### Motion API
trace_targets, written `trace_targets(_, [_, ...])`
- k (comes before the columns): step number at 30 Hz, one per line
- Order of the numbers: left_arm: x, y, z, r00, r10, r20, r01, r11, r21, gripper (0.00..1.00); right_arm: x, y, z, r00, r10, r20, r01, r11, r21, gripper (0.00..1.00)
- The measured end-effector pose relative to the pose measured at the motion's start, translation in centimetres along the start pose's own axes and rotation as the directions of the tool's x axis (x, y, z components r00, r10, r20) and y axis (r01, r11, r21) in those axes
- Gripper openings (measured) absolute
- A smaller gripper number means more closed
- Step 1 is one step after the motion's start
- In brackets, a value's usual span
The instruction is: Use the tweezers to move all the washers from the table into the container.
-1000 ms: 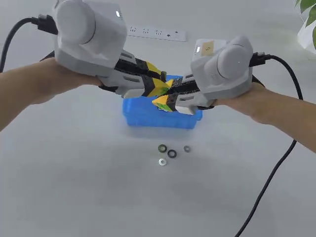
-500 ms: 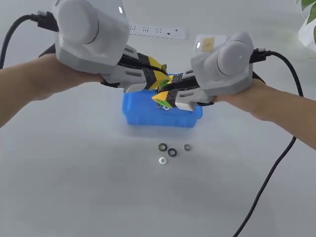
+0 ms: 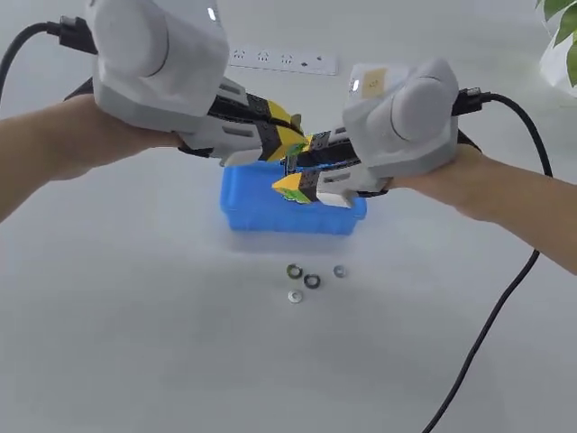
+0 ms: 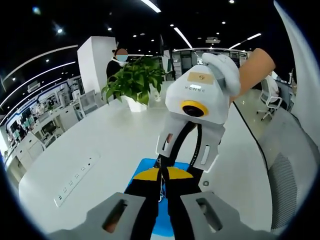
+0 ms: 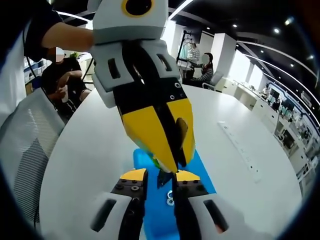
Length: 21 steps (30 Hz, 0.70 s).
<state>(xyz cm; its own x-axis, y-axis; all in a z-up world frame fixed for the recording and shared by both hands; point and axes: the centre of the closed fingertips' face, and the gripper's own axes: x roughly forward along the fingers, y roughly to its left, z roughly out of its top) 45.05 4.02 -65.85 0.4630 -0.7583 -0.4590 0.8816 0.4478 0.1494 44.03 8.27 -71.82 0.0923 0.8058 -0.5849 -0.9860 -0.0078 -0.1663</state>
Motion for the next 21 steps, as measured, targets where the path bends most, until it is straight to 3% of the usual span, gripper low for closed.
trace_targets(11, [-0.8,-0.2,1.2,1.0,-0.001,0.001,0.001,0.999,0.038,0.06,-1.4,-0.5,-0.2,0.9991,-0.04,0.013,0.04,0.998,0.045,0.27])
trace_targets(14, [-1.2,-0.5,1.4,1.0,0.002,0.0,-0.002,0.999,0.046,0.06,-2.2,0.0,0.1,0.9985,-0.036,0.042,0.033,0.997,0.063,0.32])
trace_targets(21, [-2.2,-1.6,1.2,0.9997,-0.005,-0.023,0.007,0.998,0.07,0.06,-4.2,1.5,-0.7,0.998,-0.033,0.054,0.03,0.998,0.064,0.45])
